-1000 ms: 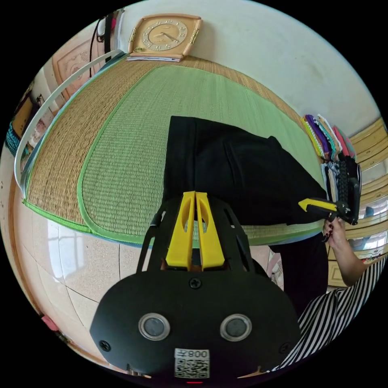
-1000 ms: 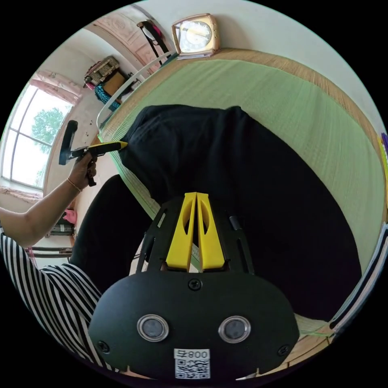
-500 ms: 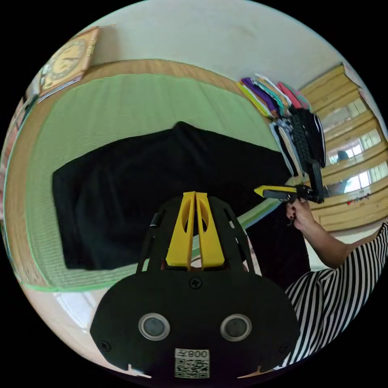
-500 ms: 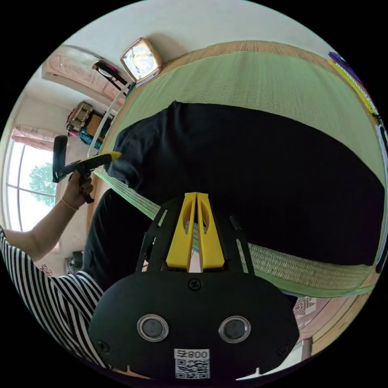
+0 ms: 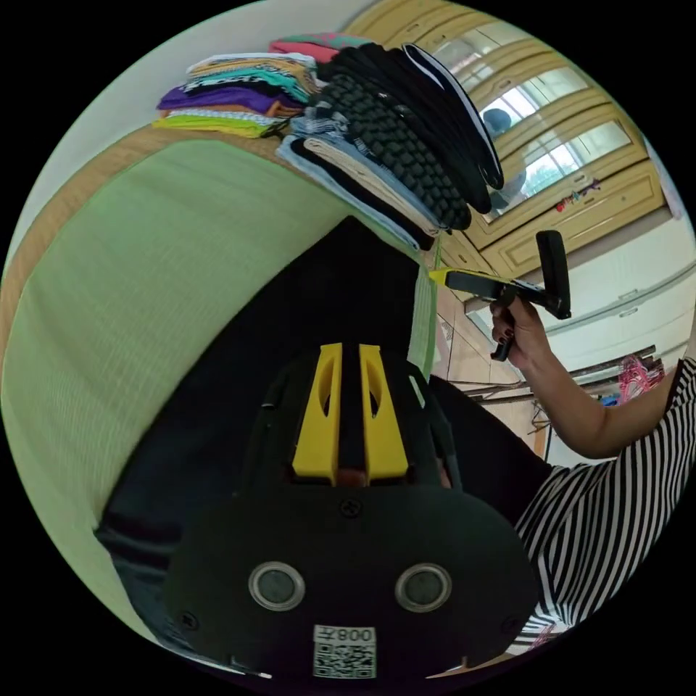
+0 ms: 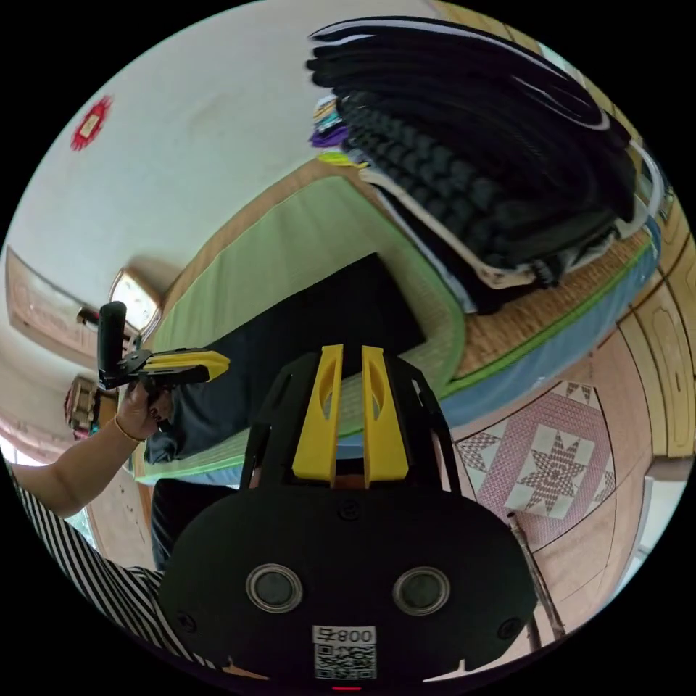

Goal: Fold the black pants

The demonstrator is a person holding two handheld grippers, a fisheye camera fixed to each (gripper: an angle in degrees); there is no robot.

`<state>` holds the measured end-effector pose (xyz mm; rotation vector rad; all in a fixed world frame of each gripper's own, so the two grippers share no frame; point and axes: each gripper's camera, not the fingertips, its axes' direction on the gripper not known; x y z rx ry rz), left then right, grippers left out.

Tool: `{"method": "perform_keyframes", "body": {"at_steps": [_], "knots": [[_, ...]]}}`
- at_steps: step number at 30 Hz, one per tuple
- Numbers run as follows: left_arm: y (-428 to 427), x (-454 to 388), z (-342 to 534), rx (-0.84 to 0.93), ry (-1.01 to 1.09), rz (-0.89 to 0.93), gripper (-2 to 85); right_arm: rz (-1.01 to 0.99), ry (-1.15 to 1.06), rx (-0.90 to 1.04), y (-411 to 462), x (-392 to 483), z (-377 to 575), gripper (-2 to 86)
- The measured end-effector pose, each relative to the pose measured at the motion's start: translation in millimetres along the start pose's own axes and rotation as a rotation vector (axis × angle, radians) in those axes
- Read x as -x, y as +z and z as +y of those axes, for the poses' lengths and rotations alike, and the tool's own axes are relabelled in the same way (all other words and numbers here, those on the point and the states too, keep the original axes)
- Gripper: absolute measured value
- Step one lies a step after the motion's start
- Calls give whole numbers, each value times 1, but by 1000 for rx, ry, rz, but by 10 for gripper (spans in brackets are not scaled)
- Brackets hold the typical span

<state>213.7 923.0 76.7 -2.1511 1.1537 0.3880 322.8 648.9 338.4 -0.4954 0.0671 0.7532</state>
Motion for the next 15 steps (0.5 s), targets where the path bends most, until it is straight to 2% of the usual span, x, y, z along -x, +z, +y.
{"method": "perform_keyframes", "body": {"at_steps": [8, 15], "knots": [[62, -9, -160, 104, 136, -56, 78, 66, 61, 26, -9, -58, -6, 86], [98, -6, -245, 150, 164, -77, 85, 6, 77, 40, -16, -88, -6, 79]]}}
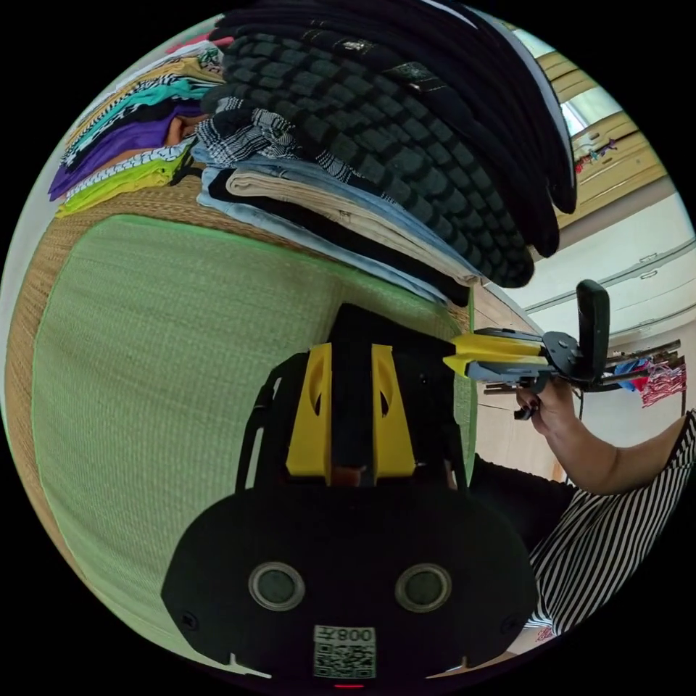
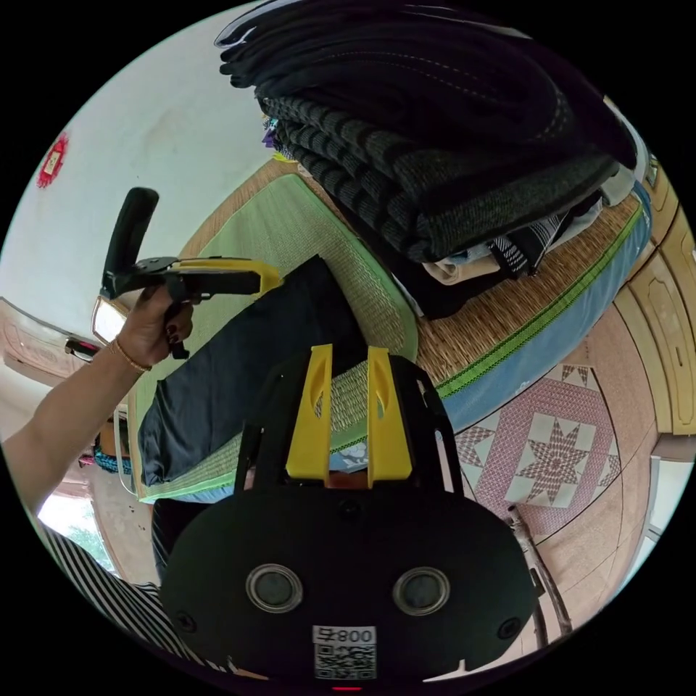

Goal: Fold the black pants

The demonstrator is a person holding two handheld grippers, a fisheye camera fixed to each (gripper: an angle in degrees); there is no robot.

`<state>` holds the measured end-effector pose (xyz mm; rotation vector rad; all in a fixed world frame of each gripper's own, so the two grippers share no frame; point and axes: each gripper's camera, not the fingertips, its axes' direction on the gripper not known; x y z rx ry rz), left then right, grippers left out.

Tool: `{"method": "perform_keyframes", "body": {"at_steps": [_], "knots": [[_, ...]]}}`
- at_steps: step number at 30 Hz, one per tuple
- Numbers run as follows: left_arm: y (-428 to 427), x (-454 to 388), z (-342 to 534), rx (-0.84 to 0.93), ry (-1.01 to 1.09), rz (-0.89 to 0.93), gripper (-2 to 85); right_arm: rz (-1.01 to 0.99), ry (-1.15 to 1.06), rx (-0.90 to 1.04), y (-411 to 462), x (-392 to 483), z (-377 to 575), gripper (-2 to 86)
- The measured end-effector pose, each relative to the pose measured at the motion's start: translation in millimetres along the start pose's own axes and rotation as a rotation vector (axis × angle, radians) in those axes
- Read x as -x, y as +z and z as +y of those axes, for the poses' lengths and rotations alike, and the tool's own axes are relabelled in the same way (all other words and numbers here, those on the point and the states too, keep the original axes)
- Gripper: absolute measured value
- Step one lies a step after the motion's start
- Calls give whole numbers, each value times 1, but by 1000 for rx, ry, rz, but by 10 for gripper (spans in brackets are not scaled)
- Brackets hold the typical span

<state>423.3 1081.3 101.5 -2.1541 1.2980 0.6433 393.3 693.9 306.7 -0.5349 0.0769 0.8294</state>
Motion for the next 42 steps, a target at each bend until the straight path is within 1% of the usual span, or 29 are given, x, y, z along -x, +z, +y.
{"method": "perform_keyframes", "body": {"at_steps": [4, 6, 12, 17, 21, 24, 30, 33, 38, 42], "knots": [[20, 5, -38, 62, 5, -28, 86, -53, 17, -2, -6, -19, -1, 69], [21, 5, -47, 54, 24, -49, 80, -69, 12, -1, -7, -24, -1, 65], [25, 11, -75, 79, 30, -17, 49, -65, -7, -2, -11, -34, -1, 46], [19, 12, -90, 81, 44, -22, 35, -185, 44, -1, -15, -56, 2, 31], [10, 10, -97, 81, 74, -31, 32, -227, 60, -5, -19, -67, 5, 27], [1, 12, -99, 77, 84, -32, 30, -298, 83, -28, -26, -75, 8, 24], [-29, 15, -89, 23, 102, -27, 29, -347, 54, -79, -43, -68, 12, 23], [-52, 18, -73, -39, 120, -17, 28, -365, 9, -108, -56, -54, 13, 23], [-104, 29, -22, -203, 121, 25, 29, -425, -106, -157, -79, -13, 18, 23], [-136, 43, 27, -299, 84, 54, 29, -458, -216, -160, -85, 30, 22, 23]]}}
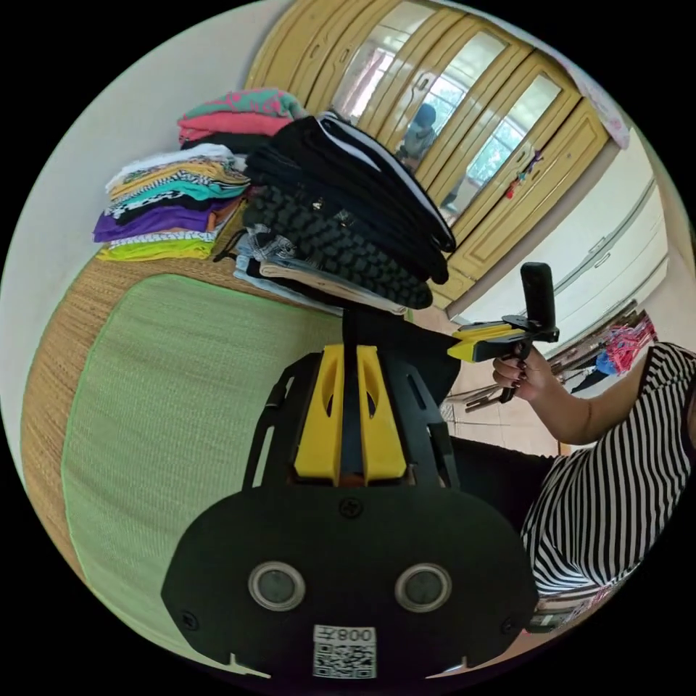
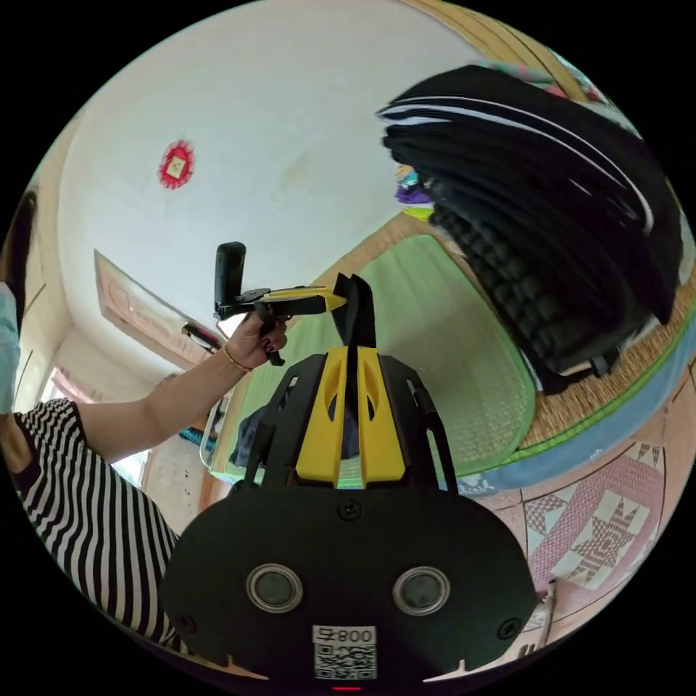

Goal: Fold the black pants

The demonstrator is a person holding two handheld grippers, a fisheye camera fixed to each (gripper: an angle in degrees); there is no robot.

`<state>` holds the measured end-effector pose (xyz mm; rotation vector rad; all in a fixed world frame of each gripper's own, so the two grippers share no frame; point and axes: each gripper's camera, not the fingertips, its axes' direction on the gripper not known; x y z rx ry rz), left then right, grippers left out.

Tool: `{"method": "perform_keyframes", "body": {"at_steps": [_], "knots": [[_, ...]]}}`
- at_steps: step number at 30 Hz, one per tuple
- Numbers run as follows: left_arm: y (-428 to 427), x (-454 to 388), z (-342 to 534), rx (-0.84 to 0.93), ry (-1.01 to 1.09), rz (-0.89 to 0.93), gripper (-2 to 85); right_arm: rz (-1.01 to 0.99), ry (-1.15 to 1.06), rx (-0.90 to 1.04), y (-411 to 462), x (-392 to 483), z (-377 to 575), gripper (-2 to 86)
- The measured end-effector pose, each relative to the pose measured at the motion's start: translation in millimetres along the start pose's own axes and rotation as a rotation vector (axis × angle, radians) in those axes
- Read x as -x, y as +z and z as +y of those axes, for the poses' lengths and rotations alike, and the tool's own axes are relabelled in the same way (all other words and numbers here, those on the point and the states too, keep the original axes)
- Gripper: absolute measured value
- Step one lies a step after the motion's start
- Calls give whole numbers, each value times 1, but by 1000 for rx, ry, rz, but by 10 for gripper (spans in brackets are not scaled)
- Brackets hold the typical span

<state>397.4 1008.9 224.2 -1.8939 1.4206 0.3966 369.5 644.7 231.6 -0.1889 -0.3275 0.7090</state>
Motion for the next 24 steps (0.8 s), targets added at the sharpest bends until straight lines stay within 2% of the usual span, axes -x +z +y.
{"method": "perform_keyframes", "body": {"at_steps": [10, 18, 24], "knots": [[-86, 31, 149, -134, -208, -13, 29, -177, -219, 247, 113, 107, 8, 23], [-94, 69, 249, -64, -450, -1, 23, -152, -256, 483, 224, 135, 32, 22], [-105, 77, 305, -57, -613, -64, 8, -158, -228, 633, 293, 134, 45, 23]]}}
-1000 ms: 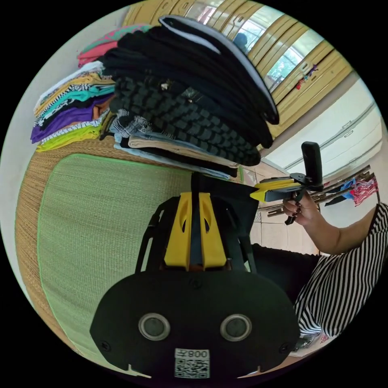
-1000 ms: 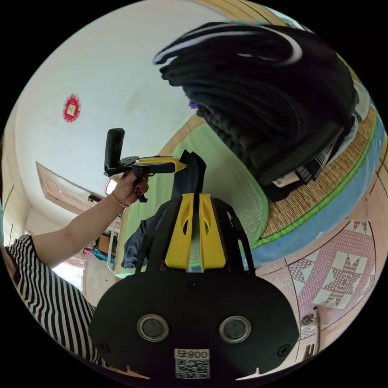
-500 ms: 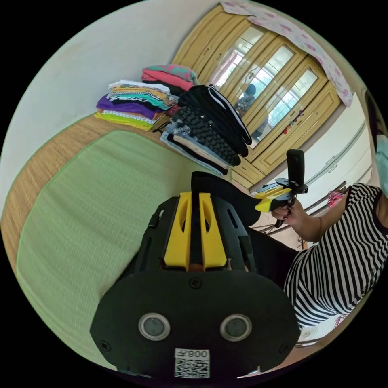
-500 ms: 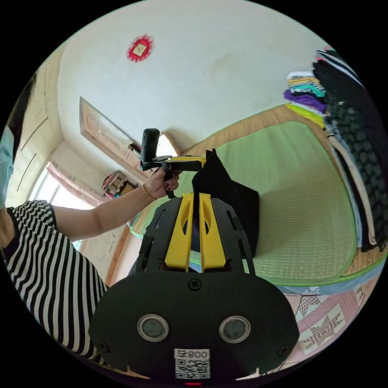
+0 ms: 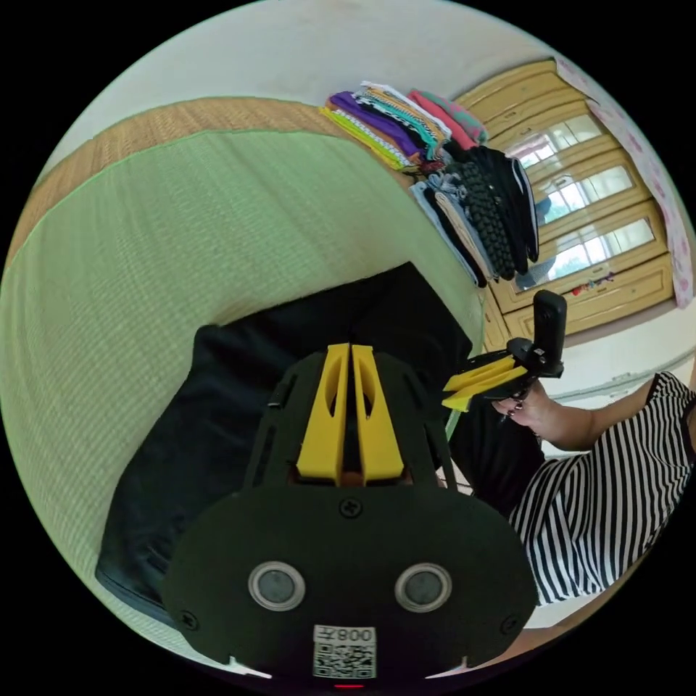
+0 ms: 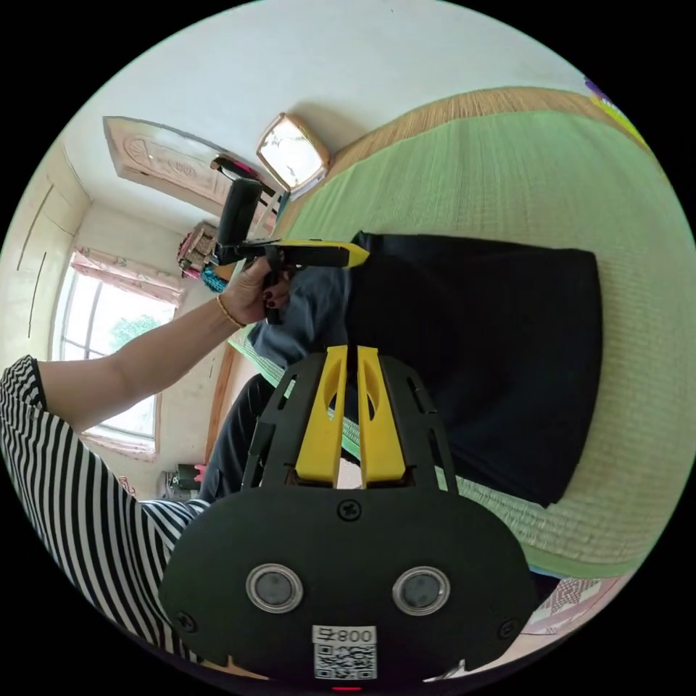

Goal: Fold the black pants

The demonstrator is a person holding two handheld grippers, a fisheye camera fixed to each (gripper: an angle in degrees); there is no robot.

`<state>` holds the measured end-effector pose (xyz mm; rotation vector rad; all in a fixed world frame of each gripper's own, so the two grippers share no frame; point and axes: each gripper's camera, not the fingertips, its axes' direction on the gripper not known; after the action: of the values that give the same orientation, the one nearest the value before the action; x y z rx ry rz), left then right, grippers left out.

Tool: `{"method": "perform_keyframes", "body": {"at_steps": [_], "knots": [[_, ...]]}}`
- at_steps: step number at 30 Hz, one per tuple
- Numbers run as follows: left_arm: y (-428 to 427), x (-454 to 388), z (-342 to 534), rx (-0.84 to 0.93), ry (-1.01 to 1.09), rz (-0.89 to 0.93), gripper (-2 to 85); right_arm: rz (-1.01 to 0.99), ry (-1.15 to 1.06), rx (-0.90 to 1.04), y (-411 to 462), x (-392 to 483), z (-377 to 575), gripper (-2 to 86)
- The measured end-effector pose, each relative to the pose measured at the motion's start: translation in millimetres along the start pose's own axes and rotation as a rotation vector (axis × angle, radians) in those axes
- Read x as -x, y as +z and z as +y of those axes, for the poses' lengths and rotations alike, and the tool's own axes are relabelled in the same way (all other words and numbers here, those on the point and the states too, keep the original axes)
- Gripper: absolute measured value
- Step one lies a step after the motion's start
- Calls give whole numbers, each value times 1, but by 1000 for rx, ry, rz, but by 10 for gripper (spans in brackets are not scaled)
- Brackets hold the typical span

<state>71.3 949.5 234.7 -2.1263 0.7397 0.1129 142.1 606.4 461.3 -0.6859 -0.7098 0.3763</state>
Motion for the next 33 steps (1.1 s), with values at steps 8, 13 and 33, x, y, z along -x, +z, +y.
{"method": "perform_keyframes", "body": {"at_steps": [8, 13, 33], "knots": [[2, -19, 27, -36, 54, 113, 1, -86, -34, 95, 36, -1, -30, 22], [24, -18, 43, 91, 35, -2, 1, -121, -84, 153, 43, 7, -43, 7], [19, -42, 106, 52, -15, 46, 4, 132, 0, 105, 25, -21, -87, 3]]}}
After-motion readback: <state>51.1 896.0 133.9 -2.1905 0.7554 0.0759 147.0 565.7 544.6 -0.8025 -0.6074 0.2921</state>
